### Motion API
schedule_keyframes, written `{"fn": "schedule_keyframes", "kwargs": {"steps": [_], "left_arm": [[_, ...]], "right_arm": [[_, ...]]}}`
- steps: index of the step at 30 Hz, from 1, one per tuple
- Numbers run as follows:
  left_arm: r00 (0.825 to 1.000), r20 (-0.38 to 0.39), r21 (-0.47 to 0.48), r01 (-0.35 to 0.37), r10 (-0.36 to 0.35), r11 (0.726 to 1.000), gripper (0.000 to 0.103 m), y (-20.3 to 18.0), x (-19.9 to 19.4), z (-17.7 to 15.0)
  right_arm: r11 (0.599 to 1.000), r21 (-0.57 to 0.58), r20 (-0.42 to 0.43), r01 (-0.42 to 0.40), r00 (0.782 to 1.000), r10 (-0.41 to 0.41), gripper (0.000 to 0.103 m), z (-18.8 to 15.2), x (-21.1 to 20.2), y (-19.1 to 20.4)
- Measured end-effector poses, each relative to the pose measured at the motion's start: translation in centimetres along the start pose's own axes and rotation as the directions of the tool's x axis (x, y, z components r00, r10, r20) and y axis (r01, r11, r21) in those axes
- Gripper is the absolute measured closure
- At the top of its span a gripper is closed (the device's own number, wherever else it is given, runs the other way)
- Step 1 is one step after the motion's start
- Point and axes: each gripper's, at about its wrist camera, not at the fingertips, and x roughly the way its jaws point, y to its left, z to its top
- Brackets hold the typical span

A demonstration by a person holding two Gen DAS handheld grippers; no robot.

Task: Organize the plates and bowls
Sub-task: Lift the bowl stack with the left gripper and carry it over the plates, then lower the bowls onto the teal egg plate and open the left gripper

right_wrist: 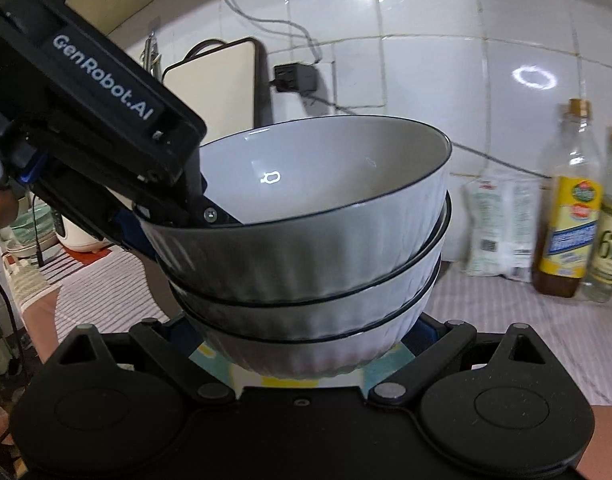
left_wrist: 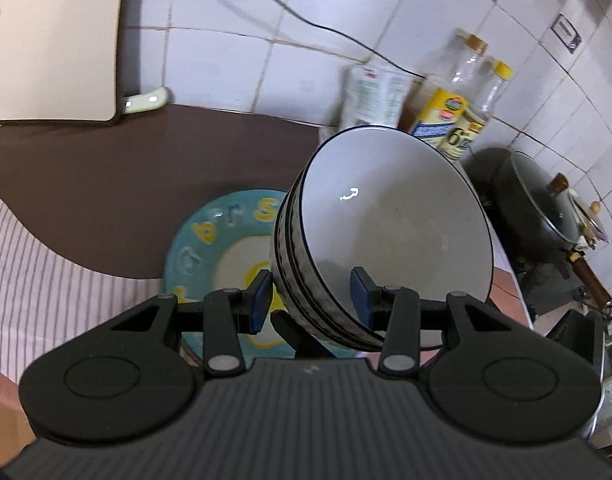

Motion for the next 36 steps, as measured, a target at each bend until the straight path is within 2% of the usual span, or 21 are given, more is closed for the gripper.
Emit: {"fn": "schedule_keyframes", "kwargs": {"steps": [8,13,19,28,36], "left_arm": [[1.000,-0.006,-0.001,-0.024,0.024,1.000,0.062,2.4,1.7,-0.6],[0.999,-0.028,-0.034,-0.018,0.017,0.999,0.062,4.0,2.9,-0.9],[1.000,-0.021,-0.052,-0.004,0.003,0.999,0.062,5.2,4.0,-1.5],[0.999,-0.042,-0.058,-0.016,0.013,0.998,0.062,5.7,5.2,-1.8],[1.000,-0.027,-0.055,-0.011,0.010,0.998,0.062,5.9,5.3,-1.8]], "right_arm": [[1.000,0.023,-0.036,-0.013,0.999,0.013,0.003,-1.2,2.5,1.2],[1.000,0.023,-0.067,-0.016,0.998,0.017,0.003,-1.9,3.6,1.6],[1.000,0.002,-0.096,-0.008,0.995,0.008,0.003,-2.5,4.8,2.1],[1.000,-0.006,-0.144,-0.006,0.990,0.005,0.004,-3.1,5.7,2.0],[1.000,-0.006,-0.170,-0.007,0.985,0.006,0.004,-2.8,6.4,2.1]]}}
